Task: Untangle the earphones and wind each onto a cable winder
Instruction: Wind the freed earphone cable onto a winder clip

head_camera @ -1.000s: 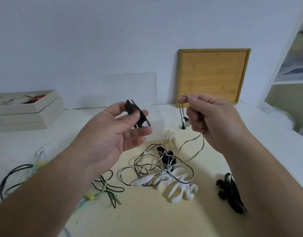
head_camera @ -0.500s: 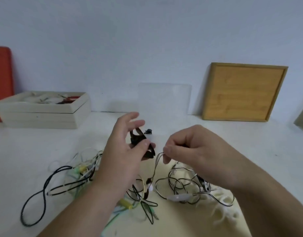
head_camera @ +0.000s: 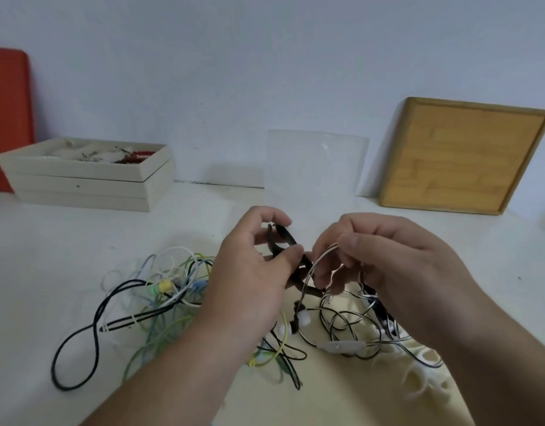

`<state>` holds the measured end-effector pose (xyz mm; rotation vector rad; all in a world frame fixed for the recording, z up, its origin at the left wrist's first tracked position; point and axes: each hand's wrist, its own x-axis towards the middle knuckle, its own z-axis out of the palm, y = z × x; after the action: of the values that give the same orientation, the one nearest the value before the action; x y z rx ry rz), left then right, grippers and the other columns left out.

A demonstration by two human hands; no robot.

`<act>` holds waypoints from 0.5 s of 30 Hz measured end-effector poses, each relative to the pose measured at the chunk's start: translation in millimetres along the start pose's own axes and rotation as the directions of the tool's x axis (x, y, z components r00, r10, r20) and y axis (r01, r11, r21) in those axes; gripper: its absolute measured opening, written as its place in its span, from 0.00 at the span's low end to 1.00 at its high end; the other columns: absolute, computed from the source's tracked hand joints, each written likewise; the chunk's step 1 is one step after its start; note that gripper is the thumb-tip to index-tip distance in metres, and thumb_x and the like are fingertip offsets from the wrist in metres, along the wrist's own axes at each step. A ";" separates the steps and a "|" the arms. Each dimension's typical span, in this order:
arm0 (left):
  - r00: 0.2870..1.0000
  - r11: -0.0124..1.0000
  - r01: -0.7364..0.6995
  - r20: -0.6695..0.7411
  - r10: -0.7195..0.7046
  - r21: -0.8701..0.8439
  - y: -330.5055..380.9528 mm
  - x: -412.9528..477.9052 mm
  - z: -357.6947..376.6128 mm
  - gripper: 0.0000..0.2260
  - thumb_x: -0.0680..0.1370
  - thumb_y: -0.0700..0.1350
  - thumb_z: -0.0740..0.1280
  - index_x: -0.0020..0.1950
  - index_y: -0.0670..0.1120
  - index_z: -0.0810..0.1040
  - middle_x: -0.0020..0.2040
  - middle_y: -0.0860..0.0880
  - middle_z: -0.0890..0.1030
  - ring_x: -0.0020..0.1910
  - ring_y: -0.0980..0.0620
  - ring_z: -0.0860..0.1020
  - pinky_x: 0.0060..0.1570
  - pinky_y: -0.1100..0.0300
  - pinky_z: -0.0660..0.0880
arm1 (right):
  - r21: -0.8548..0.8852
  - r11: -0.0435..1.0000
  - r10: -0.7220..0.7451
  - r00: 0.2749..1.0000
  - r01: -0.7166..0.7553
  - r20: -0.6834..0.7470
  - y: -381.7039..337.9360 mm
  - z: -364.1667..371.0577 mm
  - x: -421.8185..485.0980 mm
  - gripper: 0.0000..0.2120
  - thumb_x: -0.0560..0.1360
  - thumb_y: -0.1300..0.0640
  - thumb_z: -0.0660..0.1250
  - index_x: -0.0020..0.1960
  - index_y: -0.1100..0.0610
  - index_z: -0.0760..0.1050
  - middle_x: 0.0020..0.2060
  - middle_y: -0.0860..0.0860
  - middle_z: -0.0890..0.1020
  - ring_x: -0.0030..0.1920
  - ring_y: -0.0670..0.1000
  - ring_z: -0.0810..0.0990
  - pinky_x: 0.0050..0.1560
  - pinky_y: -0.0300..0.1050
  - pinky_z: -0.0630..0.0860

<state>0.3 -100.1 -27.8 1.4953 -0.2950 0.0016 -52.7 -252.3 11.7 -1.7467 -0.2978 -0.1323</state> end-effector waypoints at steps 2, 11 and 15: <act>1.000 1.000 0.012 0.005 -0.012 -0.015 -2.6 -0.5 1.3 0.11 0.76 0.35 0.72 0.48 0.52 0.80 0.47 0.49 0.82 0.37 0.48 0.85 0.40 0.56 0.83 | 0.009 1.000 0.015 0.999 -0.015 -0.043 1.4 1.1 0.7 0.13 0.73 0.58 0.61 0.30 0.54 0.75 0.37 0.59 0.83 0.38 0.57 0.82 0.39 0.49 0.75; 0.995 0.997 0.073 0.071 -0.073 0.006 -6.5 -1.8 5.6 0.06 0.79 0.48 0.67 0.54 0.55 0.81 0.53 0.53 0.84 0.51 0.51 0.84 0.56 0.49 0.81 | 0.064 0.996 0.081 0.959 -0.066 -0.271 -2.4 -1.3 3.0 0.19 0.80 0.64 0.61 0.32 0.55 0.75 0.35 0.57 0.83 0.36 0.59 0.85 0.31 0.44 0.73; 0.978 0.996 0.094 0.189 -0.092 -0.005 -3.6 -5.1 7.5 0.10 0.80 0.43 0.66 0.58 0.55 0.79 0.58 0.55 0.82 0.55 0.55 0.83 0.63 0.52 0.77 | 0.049 0.997 0.071 0.947 -0.059 -0.313 -6.0 -3.0 3.2 0.21 0.81 0.63 0.60 0.31 0.53 0.77 0.35 0.56 0.83 0.34 0.57 0.84 0.30 0.44 0.69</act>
<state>-5.4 -106.9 -32.0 1.4966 -0.3762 -0.2176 -51.0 -253.8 18.8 -1.6639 -0.0092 -0.3509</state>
